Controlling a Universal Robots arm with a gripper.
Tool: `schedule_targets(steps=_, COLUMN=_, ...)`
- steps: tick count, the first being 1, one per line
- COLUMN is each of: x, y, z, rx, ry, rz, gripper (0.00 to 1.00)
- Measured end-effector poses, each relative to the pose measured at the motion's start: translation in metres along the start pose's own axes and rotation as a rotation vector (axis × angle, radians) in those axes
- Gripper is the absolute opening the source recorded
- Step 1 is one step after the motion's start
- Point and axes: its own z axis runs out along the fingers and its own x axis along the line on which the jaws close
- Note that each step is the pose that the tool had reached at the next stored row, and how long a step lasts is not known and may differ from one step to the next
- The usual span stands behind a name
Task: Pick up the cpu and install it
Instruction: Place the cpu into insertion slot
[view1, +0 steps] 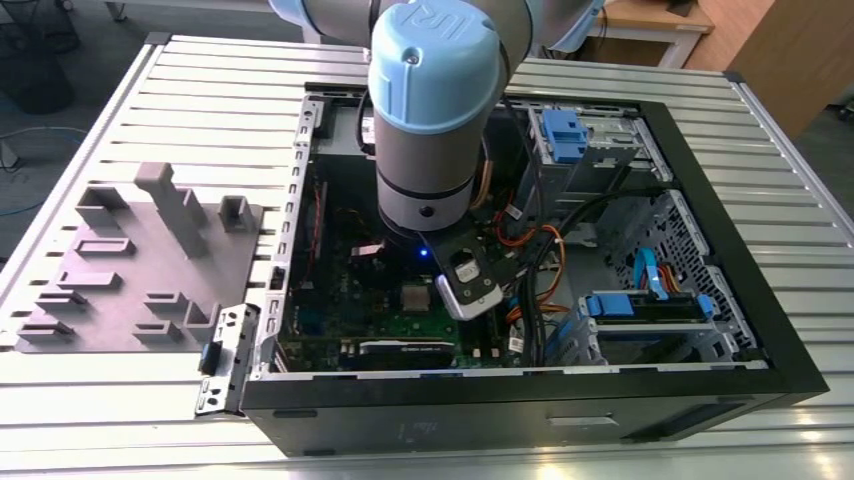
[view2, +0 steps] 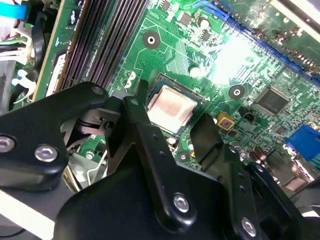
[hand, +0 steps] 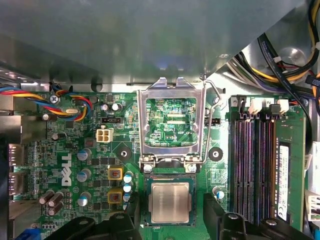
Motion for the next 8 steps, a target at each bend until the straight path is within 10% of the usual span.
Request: schedule_targets(steps=8, x=-0.0005, y=0.0001, z=-0.0149, rx=0.0008, ry=0.0, rz=0.0, gripper=0.61)
